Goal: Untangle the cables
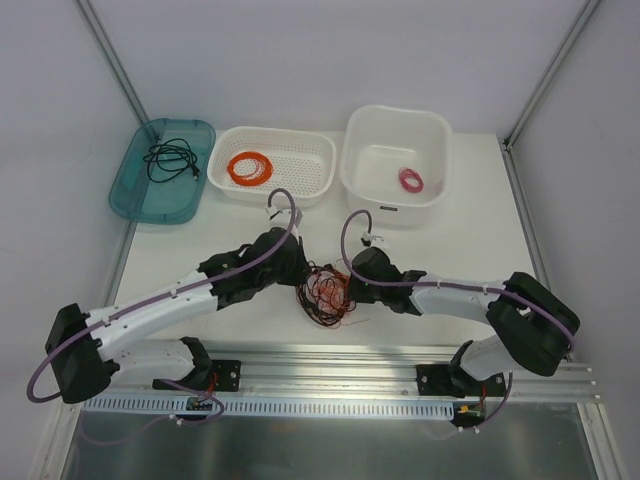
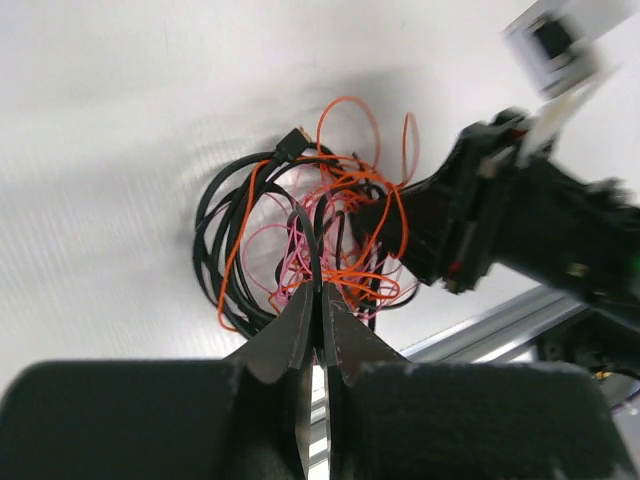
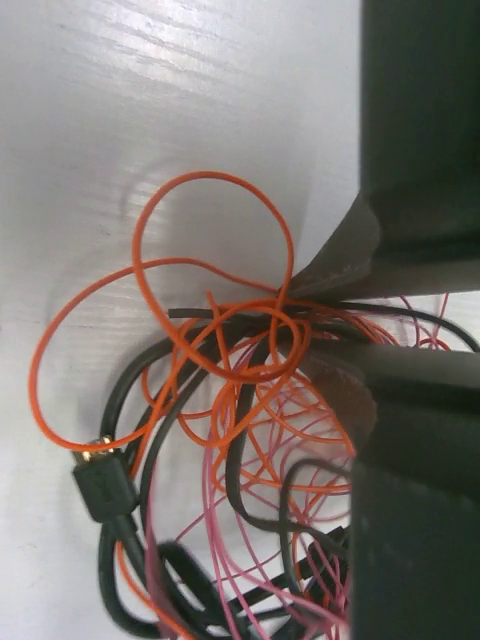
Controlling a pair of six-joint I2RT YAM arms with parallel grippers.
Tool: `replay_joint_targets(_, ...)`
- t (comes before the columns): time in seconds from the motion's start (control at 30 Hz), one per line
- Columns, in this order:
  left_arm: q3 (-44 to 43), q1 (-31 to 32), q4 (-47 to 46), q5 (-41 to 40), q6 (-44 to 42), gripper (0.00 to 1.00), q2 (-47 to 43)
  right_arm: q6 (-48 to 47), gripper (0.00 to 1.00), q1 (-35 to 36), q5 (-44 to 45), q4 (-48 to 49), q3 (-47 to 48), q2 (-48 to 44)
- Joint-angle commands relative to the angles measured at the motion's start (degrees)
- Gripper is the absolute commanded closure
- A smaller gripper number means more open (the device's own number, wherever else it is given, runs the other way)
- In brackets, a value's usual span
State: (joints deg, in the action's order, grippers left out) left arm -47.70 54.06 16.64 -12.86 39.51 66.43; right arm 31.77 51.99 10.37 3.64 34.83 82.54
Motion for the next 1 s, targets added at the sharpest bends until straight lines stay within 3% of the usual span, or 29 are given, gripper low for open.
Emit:
replay_joint_targets(0.0, -5.6, 0.4, 1.8, -5.2, -3.1, 1.0, -6.0, 1.5, 0.78, -1.1, -1.8, 0.4, 0.9, 1.0)
replay_joint_targets(0.1, -10.5, 0.3, 7.0, -8.8, -5.3, 1.0, -8.7, 1.3, 0.98, -2.3, -0.7, -2.8, 0.5, -1.2)
replay_joint_targets(0.33, -20.9, -1.9, 18.0, -19.5, -10.8, 1.0, -12.6, 1.2, 0.99, -9.5, 2.4, -16.5, -2.2, -12.2)
replay_joint_targets(0.6, -25.9, -18.4, 24.0, -18.8, -16.7, 1.0, -17.1, -5.7, 0.99, -20.3, 7.1, -33.9, 0.7, -28.3)
replay_joint_targets(0.67, -28.5, -20.0, 25.1, -19.4, -18.3, 1.0, -17.0, -8.3, 0.99, -22.3, 6.9, -37.9, 2.9, -31.3)
replay_joint_targets(0.87, -34.4, -21.9, 26.2, -13.0, -17.8, 1.0, -15.0, -11.6, 0.9, -25.6, 5.1, -43.6, 7.8, -33.2)
replay_joint_targets(0.9, -34.3, -21.9, 26.2, -11.4, -17.5, 1.0, -14.8, -12.5, 0.76, -25.7, 2.9, -44.2, 8.3, -32.4)
replay_joint_targets(0.97, -32.5, -21.9, 26.0, -5.8, -15.9, 1.0, -14.6, -13.0, 0.61, -25.6, 1.1, -45.1, 9.8, -31.0)
